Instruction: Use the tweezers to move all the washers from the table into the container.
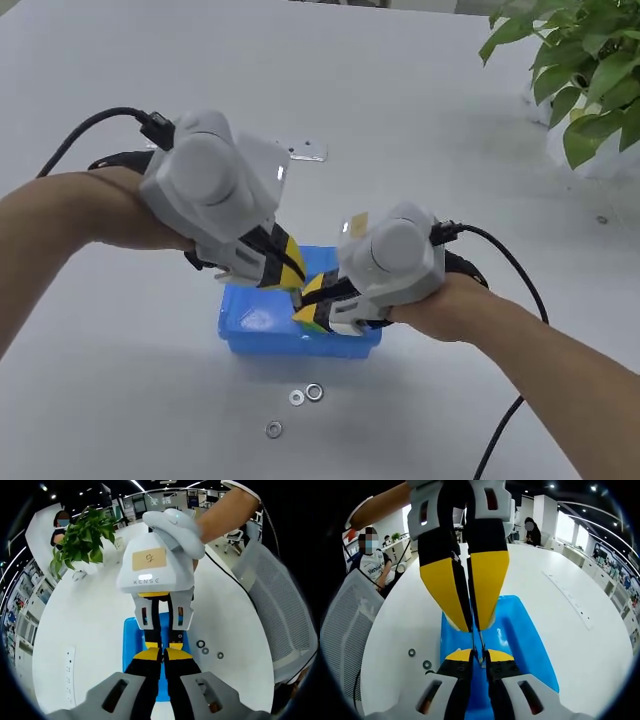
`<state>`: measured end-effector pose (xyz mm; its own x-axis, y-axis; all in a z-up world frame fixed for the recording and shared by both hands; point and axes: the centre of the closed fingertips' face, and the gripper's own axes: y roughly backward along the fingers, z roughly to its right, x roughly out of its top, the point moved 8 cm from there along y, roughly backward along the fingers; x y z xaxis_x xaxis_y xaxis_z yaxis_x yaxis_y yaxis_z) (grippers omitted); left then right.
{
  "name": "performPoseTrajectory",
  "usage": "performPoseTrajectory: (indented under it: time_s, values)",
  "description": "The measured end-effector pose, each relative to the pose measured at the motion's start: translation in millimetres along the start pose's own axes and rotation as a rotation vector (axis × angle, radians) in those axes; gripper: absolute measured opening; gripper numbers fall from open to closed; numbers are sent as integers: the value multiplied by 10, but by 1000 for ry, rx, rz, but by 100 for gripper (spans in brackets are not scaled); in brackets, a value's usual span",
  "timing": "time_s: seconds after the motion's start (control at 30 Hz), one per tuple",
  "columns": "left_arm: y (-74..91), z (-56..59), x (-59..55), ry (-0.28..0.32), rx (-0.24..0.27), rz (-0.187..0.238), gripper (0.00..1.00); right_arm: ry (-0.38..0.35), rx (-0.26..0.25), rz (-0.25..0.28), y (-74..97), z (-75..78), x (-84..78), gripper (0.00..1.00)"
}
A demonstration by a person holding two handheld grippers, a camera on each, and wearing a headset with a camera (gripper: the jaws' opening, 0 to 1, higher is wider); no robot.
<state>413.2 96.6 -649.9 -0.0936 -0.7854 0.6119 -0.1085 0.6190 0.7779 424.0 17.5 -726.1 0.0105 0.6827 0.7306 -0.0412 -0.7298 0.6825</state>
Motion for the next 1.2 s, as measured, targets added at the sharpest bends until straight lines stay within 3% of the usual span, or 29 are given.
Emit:
performPoseTrajectory:
  time_s: [0.53,0.87,1.2]
  values:
    - [221,132,199,-24,29,58,6,12,-35,45,231,-144,155,11]
    - [379,313,308,-31,42,86,5,38,-44,54,353,-328,285,11]
    - [485,502,354,-36,45,82,4,60,-47,62,384,-518,363,12]
